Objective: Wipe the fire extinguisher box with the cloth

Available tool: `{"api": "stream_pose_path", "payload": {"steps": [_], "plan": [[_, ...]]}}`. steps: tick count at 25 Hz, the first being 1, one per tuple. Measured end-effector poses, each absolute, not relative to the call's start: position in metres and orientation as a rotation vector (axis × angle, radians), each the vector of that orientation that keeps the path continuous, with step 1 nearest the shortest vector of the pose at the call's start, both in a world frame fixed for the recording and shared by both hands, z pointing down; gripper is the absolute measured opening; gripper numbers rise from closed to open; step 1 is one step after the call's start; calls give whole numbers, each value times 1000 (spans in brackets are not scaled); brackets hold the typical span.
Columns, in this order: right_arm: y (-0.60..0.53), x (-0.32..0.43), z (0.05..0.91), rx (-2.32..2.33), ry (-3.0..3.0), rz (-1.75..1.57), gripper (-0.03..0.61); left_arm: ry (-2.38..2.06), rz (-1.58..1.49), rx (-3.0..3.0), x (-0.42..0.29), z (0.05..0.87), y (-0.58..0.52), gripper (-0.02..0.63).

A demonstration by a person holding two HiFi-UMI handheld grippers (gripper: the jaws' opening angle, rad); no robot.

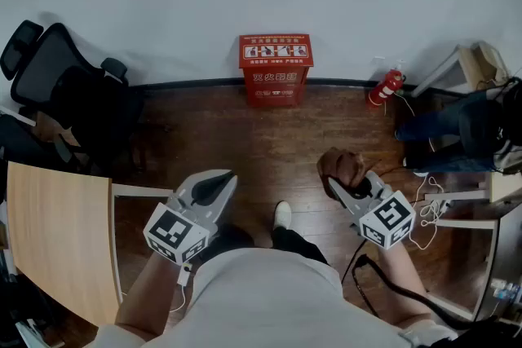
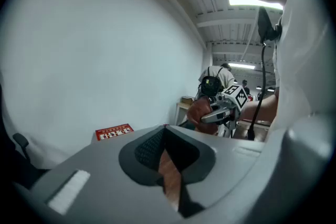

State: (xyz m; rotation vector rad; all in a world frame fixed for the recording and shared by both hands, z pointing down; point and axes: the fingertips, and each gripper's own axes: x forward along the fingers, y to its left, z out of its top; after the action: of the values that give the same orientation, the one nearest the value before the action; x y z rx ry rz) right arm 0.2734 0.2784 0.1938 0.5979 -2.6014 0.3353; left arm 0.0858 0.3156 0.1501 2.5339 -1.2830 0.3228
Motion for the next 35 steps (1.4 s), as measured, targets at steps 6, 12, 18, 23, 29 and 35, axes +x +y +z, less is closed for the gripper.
{"api": "stream_pose_path", "payload": {"steps": [6,12,18,23,29,35], "plan": [[183,255,204,624,-2582,344,51,-1259,278,2559,87,143,232,0],[94,197,238,646,-2522,409,51,-1184,235,2582,41,168,145,0],[7,116,265,689,-2444,507,51,-1036,223,2607,-11,190,50,0],[-61,47,306,659,-2403,543,51,-947,272,2652,-41,221,-10,0],[-134,-20,392,595,-2359,595,51,-965,256,2597,-62,274,-58,0],[-194,-49,491,514,-2299,642,51,-924,289,2569,-52,340,-84,0]]}}
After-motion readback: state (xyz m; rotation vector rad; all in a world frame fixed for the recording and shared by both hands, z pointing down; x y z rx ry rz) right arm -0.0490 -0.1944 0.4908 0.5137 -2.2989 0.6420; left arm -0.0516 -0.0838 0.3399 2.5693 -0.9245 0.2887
